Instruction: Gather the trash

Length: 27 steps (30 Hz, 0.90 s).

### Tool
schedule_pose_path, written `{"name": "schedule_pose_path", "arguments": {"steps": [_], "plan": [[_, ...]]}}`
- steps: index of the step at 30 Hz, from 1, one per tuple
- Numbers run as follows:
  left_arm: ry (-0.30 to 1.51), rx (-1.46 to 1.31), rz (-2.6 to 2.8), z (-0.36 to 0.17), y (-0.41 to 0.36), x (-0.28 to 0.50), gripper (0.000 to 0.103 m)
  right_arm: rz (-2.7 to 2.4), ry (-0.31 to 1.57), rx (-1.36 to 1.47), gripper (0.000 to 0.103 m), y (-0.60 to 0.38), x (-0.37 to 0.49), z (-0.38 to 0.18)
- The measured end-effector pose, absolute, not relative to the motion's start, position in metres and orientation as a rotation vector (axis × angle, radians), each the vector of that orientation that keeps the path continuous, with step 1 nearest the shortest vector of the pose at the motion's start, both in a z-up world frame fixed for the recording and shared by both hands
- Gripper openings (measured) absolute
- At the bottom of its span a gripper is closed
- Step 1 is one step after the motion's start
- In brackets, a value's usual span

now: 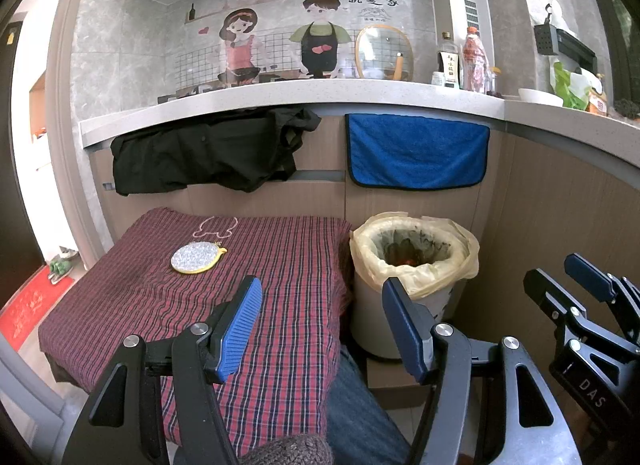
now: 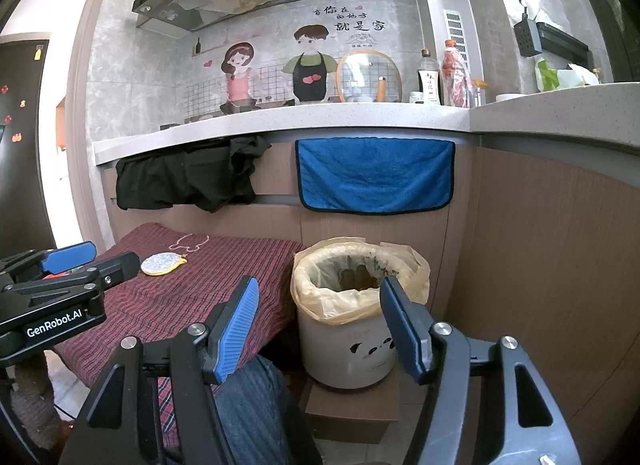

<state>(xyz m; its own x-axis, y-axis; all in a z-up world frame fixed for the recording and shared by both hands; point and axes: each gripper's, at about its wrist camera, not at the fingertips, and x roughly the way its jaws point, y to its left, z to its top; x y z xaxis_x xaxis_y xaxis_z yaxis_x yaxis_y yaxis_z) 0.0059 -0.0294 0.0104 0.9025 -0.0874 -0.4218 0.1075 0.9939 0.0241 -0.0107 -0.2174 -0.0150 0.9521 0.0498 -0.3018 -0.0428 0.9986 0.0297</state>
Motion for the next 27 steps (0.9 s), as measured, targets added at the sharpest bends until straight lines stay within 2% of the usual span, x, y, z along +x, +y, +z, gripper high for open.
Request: {"name": "schedule_pose_path", "arguments": {"steps": [27], "plan": [[0.46, 0.05, -0.117, 0.0073, -0.0284, 0.0077, 0.063, 0.026, 0.308, 0.024, 0.061, -0.2183, -0.0146, -0.0184]]}}
